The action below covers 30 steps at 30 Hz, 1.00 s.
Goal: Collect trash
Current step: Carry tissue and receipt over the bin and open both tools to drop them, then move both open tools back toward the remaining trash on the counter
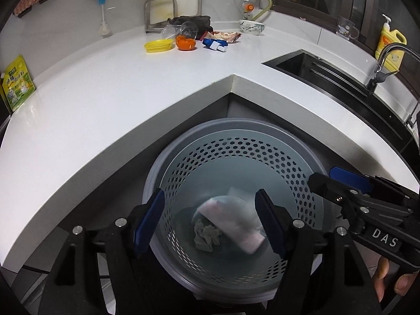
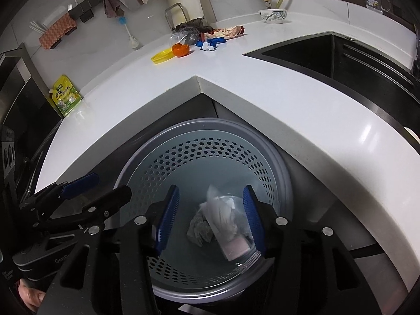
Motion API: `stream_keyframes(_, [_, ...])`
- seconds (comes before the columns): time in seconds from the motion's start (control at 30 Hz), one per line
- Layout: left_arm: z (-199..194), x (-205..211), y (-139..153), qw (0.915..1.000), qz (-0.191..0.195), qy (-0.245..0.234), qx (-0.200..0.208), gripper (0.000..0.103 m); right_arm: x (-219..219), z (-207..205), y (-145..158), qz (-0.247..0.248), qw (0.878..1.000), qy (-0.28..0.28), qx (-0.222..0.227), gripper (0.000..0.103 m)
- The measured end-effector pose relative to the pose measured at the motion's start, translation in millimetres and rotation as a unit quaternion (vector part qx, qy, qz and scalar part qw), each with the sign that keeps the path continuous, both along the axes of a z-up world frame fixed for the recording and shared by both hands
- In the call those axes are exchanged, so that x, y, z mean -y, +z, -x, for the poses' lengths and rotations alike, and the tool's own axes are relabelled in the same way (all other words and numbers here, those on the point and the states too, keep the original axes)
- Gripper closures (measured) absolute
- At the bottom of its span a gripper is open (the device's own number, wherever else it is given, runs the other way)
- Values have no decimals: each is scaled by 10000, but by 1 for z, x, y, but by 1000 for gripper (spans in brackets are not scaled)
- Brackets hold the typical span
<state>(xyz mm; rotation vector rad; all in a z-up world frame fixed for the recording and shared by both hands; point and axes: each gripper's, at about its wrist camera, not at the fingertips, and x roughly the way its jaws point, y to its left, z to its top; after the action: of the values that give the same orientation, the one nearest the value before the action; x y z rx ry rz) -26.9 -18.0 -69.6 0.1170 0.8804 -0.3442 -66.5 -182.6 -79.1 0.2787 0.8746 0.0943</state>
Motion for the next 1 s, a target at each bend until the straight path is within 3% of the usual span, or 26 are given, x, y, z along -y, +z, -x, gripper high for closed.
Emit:
stream_keyframes(0.43, [-4, -8, 5, 9998, 56, 157, 57, 30, 1, 1, 5, -27, 9999, 4, 107, 54])
stream_keyframes(1.0, [-24, -20, 33, 9982, 270, 366, 402, 23, 4, -18, 25, 114, 9994, -43, 338, 48])
